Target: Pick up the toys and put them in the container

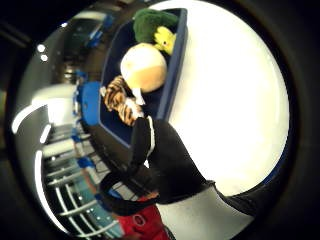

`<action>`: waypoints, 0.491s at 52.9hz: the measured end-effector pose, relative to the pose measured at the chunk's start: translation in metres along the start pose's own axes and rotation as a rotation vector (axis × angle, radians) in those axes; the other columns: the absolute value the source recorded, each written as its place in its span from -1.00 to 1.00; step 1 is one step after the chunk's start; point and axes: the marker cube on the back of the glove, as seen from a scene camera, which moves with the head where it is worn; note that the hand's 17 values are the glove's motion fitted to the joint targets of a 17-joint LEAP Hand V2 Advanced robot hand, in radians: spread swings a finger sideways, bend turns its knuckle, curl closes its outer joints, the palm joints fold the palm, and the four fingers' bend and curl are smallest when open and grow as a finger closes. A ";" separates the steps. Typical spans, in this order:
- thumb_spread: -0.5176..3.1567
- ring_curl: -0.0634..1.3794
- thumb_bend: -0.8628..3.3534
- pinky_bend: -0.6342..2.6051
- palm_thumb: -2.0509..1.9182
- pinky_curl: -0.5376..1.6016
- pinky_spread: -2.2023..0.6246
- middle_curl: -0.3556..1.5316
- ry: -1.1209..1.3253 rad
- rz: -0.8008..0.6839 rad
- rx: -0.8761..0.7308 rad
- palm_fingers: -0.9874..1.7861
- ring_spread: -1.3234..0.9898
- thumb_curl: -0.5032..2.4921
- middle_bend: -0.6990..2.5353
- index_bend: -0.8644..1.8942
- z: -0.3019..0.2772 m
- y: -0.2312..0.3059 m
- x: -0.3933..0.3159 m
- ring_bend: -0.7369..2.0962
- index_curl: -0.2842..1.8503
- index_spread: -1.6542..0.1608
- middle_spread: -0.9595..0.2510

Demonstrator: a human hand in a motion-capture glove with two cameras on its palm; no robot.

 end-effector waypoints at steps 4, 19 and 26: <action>-0.07 -0.50 -0.62 -0.11 -0.01 -0.19 0.61 -0.28 -0.010 -0.003 -0.001 -0.48 0.15 -0.43 -0.49 -0.30 0.012 0.014 0.011 -0.37 -0.50 0.48 0.50; -0.07 -0.54 -0.62 -0.13 0.00 -0.19 0.61 -0.32 -0.024 0.024 -0.009 -0.48 0.15 -0.48 -0.49 -0.30 0.063 0.070 0.047 -0.37 -0.53 0.49 0.51; -0.07 -0.56 -0.62 -0.13 0.00 -0.19 0.61 -0.34 -0.042 0.041 0.002 -0.48 0.15 -0.49 -0.49 -0.29 0.073 0.087 0.065 -0.37 -0.54 0.49 0.51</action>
